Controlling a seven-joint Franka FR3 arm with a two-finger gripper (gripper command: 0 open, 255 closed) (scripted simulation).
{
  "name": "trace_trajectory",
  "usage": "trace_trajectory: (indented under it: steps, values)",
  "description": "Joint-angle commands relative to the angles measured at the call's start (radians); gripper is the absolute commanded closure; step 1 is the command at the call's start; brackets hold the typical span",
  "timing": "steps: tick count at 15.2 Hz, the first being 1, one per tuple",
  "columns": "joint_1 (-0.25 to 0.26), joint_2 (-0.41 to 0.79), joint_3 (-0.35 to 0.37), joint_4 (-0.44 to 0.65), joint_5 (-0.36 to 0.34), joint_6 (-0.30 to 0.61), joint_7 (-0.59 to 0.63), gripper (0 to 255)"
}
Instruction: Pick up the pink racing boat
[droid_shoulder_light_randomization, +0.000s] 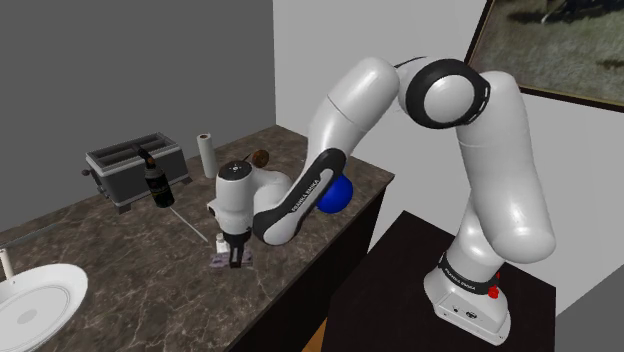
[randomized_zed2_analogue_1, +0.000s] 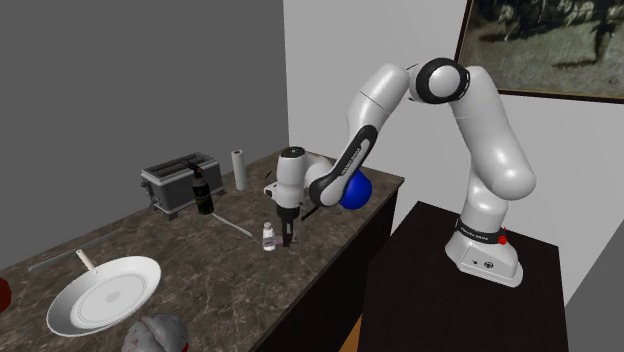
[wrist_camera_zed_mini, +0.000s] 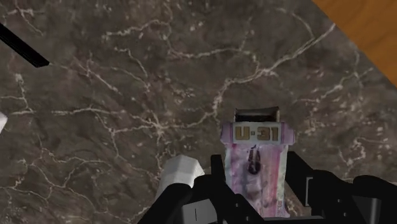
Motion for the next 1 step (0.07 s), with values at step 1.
trace_trajectory:
  steps: [1]
  values:
    - [-0.001, -0.007, 0.003, -0.003, 0.003, -0.005, -0.001, 255]
